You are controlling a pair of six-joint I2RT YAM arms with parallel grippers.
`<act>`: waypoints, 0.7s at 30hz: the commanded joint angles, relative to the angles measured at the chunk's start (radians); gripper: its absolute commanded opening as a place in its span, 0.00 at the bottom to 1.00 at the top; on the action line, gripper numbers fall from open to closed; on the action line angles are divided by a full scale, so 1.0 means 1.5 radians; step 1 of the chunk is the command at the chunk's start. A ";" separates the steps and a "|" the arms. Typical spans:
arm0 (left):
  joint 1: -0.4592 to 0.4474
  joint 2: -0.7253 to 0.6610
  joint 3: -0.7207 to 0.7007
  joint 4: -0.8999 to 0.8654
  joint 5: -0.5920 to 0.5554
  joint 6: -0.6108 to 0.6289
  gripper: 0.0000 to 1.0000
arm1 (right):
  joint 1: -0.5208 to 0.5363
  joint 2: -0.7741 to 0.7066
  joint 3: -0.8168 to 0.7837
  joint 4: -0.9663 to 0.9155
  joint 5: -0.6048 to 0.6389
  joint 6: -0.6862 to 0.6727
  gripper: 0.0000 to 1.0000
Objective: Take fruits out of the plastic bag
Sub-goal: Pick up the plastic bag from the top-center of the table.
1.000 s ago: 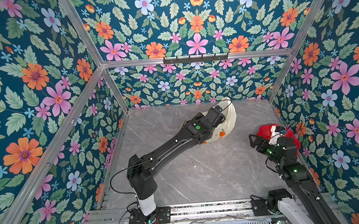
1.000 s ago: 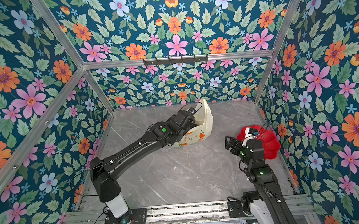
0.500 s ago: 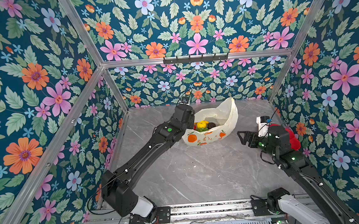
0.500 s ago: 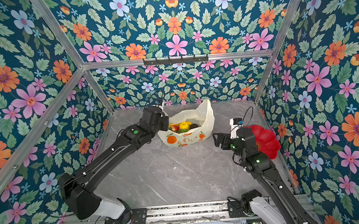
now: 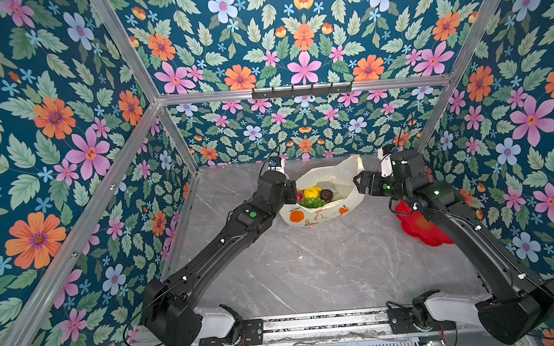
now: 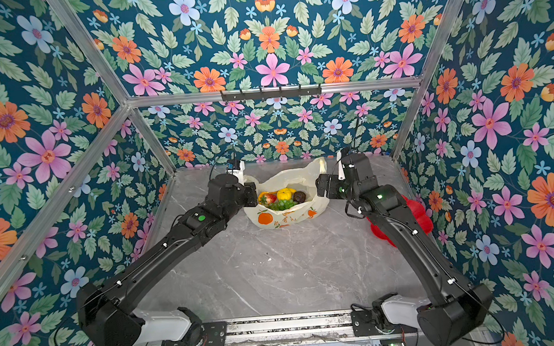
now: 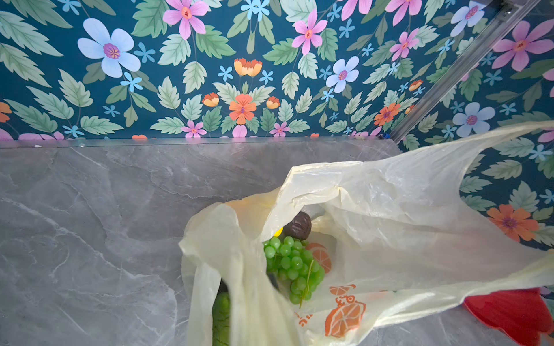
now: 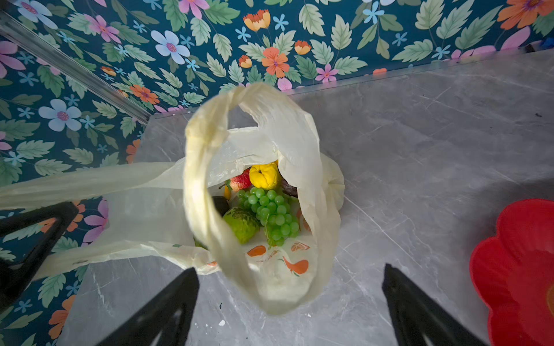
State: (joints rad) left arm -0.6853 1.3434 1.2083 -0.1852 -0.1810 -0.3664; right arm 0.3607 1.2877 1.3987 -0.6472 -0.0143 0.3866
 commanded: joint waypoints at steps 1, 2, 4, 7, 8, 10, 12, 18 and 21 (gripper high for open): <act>0.002 -0.018 -0.017 0.044 0.009 -0.014 0.00 | 0.000 0.034 0.028 -0.023 0.010 0.005 0.96; 0.002 -0.022 -0.022 0.047 0.010 -0.017 0.00 | 0.000 0.044 0.033 -0.020 0.007 0.009 0.95; 0.002 -0.030 -0.033 0.055 0.014 -0.020 0.00 | 0.001 0.069 0.050 -0.018 -0.001 0.016 0.91; 0.003 -0.042 -0.050 0.067 0.009 -0.025 0.00 | 0.000 0.105 0.079 -0.033 0.001 0.025 0.84; 0.004 -0.046 -0.055 0.071 0.007 -0.026 0.00 | 0.001 0.113 0.085 -0.038 0.003 0.026 0.82; 0.006 -0.053 -0.064 0.076 0.003 -0.032 0.00 | 0.000 0.130 0.093 -0.044 0.007 0.030 0.75; 0.010 -0.059 -0.074 0.084 0.002 -0.037 0.00 | 0.001 0.140 0.096 -0.047 0.009 0.032 0.67; 0.045 -0.056 -0.086 0.092 0.021 -0.076 0.00 | 0.000 0.141 0.083 -0.037 0.003 0.035 0.34; 0.084 -0.035 -0.067 0.098 0.070 -0.108 0.00 | -0.001 0.114 0.060 0.003 0.005 0.048 0.19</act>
State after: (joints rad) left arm -0.5888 1.2736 1.0863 -0.0761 -0.1371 -0.4755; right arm 0.3603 1.4879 1.5063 -0.6949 -0.0162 0.4419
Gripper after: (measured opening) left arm 0.051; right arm 0.203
